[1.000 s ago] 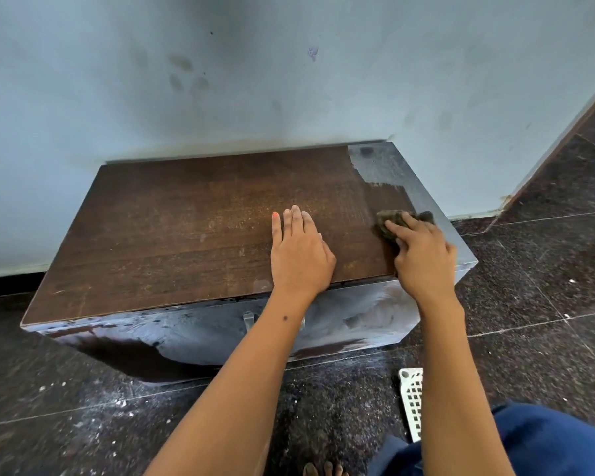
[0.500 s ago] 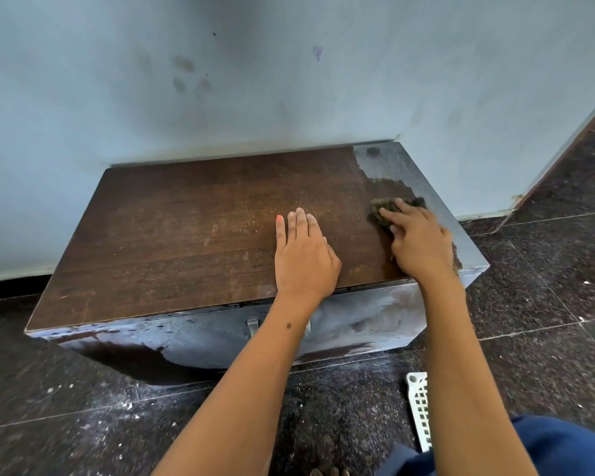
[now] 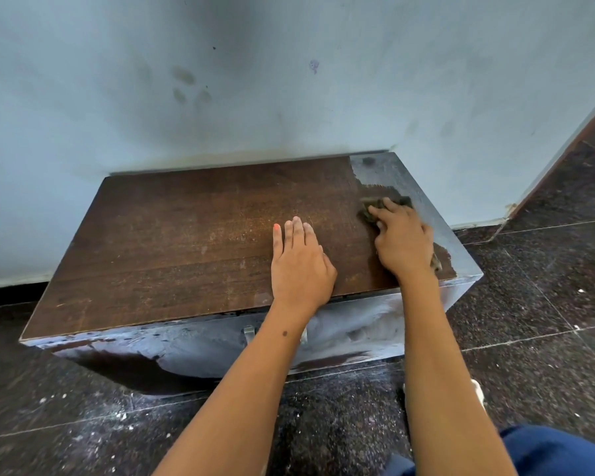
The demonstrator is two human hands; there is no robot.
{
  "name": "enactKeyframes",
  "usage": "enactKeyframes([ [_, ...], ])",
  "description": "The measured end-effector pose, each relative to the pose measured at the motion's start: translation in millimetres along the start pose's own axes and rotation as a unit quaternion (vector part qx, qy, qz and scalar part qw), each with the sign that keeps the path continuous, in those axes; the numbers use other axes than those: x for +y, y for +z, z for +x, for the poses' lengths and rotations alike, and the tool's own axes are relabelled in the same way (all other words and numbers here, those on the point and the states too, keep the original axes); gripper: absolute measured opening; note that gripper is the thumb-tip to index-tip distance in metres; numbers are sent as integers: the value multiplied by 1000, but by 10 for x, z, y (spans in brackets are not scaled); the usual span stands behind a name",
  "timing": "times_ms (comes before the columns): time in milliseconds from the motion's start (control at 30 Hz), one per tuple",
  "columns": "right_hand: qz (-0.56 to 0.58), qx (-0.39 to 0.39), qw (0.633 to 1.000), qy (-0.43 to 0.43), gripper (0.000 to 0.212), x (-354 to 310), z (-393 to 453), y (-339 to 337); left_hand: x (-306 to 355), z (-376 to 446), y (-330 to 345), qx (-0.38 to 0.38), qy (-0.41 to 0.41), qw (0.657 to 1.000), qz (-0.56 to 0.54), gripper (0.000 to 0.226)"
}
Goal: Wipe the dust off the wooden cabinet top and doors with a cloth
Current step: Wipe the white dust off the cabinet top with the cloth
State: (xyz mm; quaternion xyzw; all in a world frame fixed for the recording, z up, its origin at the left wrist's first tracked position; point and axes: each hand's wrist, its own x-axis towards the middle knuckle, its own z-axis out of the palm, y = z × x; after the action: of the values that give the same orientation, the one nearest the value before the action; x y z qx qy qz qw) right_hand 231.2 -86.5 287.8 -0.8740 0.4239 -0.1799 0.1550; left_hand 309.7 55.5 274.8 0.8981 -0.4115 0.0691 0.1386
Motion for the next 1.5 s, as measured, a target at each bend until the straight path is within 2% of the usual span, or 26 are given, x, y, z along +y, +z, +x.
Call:
enactKeyframes([
  [133,1,53,998,22,39,89,-371,24,-2,9,3,2,-1,1000,1,57],
  [233,14,20,999,23,41,0,-34,41,9,10,3,3,-2,1000,-1,57],
  [367,3,-38,999,-24,44,-151,610,95,13,-2,-2,4,-3,1000,-5,56],
  [467,-5,-55,998,-40,43,-135,765,97,4,-6,-3,1,0,1000,-8,56],
  [633,0,27,1000,-12,41,34,274,137,2,12,8,12,-2,1000,-8,57],
  [700,-2,37,999,-3,41,66,159,150,6,-3,11,10,-1,1000,-6,57],
  [833,14,5,1000,-1,43,-27,487,158,3,-4,20,14,2,1000,-6,57],
  [967,-21,-49,998,-46,47,-198,1078,206,12,-3,15,15,-2,1000,-26,56],
  [1100,-40,-65,996,-55,49,-281,1348,236,11,13,8,18,-3,999,-28,57],
  [1333,-30,-15,999,-23,49,-188,877,240,28,10,-29,11,-8,999,-39,57],
  [1500,-29,7,999,-11,48,-143,667,251,47,78,-59,-3,6,1000,25,58],
])
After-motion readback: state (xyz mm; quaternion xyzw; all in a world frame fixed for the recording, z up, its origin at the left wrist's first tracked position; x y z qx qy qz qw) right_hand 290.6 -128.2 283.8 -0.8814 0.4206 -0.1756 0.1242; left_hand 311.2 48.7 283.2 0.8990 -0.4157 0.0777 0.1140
